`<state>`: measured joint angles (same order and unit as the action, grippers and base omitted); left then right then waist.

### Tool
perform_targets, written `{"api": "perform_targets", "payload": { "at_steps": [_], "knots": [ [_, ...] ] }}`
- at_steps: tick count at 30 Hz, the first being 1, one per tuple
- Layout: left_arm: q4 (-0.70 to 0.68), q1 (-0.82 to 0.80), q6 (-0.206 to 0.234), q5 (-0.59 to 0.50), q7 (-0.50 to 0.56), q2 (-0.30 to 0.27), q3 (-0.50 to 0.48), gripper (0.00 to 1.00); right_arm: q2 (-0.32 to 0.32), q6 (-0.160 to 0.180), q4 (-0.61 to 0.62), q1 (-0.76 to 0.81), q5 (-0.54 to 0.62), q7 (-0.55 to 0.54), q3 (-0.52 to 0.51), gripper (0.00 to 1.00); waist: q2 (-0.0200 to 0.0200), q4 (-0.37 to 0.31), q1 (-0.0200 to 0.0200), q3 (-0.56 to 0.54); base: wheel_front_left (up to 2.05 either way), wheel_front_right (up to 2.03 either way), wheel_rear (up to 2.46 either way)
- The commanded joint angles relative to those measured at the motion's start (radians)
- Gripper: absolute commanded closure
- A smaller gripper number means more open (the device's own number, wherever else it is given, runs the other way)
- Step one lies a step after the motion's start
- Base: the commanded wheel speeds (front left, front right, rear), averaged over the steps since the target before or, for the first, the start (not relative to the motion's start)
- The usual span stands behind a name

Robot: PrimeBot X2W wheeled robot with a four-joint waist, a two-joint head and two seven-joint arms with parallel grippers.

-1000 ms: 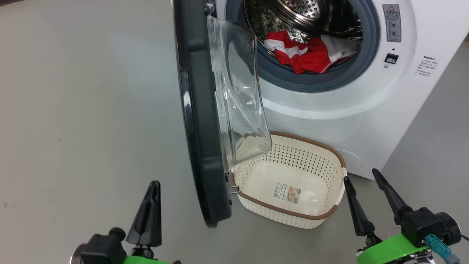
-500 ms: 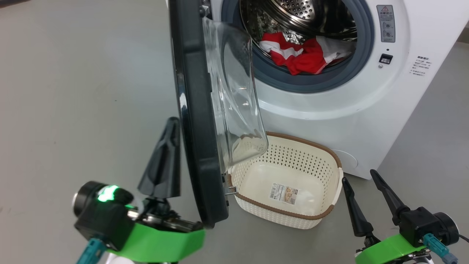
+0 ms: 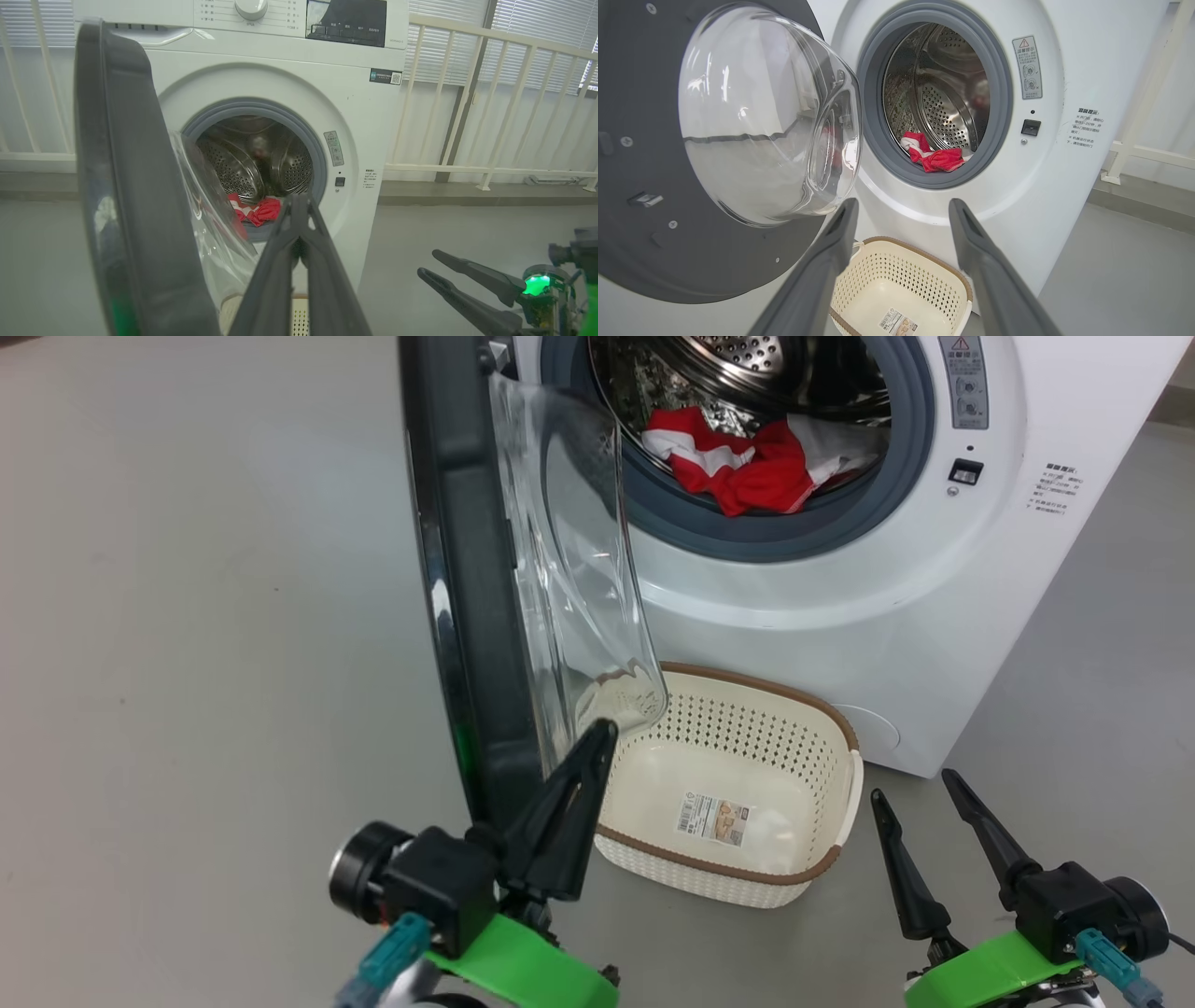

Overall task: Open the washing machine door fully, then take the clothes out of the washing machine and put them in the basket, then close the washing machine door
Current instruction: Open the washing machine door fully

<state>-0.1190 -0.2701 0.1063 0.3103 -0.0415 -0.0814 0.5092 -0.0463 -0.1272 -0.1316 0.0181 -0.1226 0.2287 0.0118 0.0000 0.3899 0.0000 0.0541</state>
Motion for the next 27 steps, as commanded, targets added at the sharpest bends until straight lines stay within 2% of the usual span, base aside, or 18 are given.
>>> {"api": "perform_targets", "payload": {
  "at_steps": [1,12,27],
  "knots": [
    [-0.016,-0.015,0.006,0.006,0.006,-0.003,-0.029,1.00,-0.004,-0.003,0.026,-0.033,0.006,0.003,0.021,0.00,0.0000,-0.001,0.0000,0.004,0.00,0.00,0.00],
    [0.101,-0.006,0.080,-0.003,0.059,-0.012,-0.052,1.00,-0.004,-0.003,0.034,-0.039,0.012,-0.008,0.016,0.00,0.0000,-0.004,0.0000,0.020,0.00,0.00,0.00],
    [0.097,0.039,0.137,0.031,0.054,-0.030,-0.117,1.00,-0.004,-0.003,0.028,-0.033,-0.001,-0.008,0.006,0.00,0.0000,0.045,0.0000,0.022,0.00,0.00,0.00]
  ]
}}
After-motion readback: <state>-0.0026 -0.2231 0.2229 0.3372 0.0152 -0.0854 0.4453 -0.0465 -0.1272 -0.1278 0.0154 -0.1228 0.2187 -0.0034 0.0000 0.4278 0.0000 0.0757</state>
